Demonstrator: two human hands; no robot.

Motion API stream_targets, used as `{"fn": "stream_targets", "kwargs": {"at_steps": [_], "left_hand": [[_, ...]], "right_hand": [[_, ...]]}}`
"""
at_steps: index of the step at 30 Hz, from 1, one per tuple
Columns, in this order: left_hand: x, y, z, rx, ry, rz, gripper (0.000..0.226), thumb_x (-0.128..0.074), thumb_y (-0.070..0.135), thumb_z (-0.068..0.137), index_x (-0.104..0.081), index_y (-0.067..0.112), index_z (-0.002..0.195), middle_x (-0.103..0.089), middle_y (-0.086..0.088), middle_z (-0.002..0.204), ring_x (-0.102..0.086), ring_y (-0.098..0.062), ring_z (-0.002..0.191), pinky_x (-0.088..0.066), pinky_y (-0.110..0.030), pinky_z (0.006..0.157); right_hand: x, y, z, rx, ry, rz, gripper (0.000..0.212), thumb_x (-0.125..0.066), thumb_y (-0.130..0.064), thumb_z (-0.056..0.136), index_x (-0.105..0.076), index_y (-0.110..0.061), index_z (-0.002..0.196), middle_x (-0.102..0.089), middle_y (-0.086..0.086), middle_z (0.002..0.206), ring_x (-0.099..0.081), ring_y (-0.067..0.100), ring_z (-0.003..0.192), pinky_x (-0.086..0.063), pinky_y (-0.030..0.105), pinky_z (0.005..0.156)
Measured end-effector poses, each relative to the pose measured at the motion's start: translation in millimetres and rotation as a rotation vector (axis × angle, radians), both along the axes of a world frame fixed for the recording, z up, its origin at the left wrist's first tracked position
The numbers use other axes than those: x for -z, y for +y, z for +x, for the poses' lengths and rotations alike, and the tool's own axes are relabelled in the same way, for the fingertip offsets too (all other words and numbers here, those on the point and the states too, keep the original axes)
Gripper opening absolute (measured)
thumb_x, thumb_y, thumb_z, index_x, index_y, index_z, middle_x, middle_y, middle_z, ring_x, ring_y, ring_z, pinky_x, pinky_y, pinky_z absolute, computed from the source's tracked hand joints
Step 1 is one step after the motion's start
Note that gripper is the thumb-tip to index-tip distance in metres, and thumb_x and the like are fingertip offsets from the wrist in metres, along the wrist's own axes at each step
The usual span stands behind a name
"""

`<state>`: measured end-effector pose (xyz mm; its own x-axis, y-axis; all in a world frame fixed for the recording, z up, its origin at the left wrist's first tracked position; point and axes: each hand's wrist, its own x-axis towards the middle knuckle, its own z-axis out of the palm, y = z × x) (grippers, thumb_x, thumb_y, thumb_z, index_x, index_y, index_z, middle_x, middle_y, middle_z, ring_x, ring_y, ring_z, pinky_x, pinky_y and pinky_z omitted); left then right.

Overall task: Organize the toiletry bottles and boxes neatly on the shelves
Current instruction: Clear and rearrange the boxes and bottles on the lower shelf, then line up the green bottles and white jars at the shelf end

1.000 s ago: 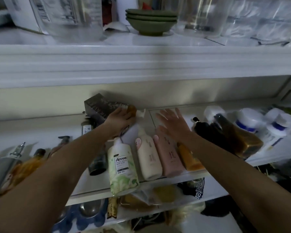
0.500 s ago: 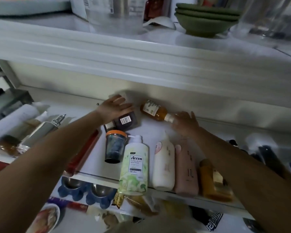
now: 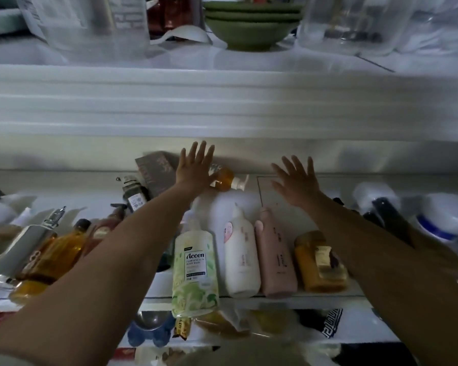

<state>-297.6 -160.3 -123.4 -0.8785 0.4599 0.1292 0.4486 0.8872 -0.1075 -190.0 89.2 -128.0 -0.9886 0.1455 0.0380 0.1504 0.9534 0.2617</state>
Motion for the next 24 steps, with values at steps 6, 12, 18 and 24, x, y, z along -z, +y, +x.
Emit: {"fn": "stream_targets", "kwargs": {"at_steps": [6,12,18,24], "left_hand": [[2.6,72.2,32.9,0.117,-0.108,0.119,0.076,-0.02,0.062,0.094,0.013,0.023,0.15,0.018,-0.001,0.158,0.019,-0.021,0.145,0.012,-0.044,0.116],[-6.5,148.3,75.6,0.236,-0.151,0.181,0.076,-0.019,0.065,0.093,0.011,0.024,0.15,0.016,-0.001,0.159,0.017,-0.021,0.145,0.012,-0.045,0.116],[-28.6,238.0,134.9,0.36,-0.162,0.101,0.078,-0.014,0.067,0.092,0.015,0.025,0.15,0.019,-0.001,0.158,0.02,-0.022,0.145,0.014,-0.046,0.115],[-46.0,338.8,208.8,0.42,-0.206,0.158,0.075,-0.02,0.064,0.094,0.011,0.027,0.151,0.015,-0.001,0.159,0.016,-0.022,0.146,0.011,-0.045,0.115]], "right_hand": [[-4.2,35.0,40.8,0.111,0.031,0.015,0.062,-0.007,-0.058,0.095,0.002,-0.032,0.15,0.008,0.0,0.159,0.012,0.022,0.146,0.018,0.051,0.111],[-13.7,88.3,94.5,0.213,0.077,0.057,0.062,-0.01,-0.058,0.095,-0.004,-0.031,0.15,0.002,0.001,0.159,0.005,0.025,0.146,0.01,0.056,0.113],[-45.6,157.9,166.1,0.308,0.096,0.011,0.06,-0.014,-0.056,0.096,-0.005,-0.032,0.15,0.002,0.001,0.159,0.005,0.023,0.146,0.01,0.056,0.112],[-60.5,241.1,246.4,0.39,0.179,-0.087,0.058,-0.018,-0.056,0.096,-0.009,-0.034,0.149,-0.002,0.0,0.159,0.003,0.022,0.146,0.012,0.053,0.112]]}}
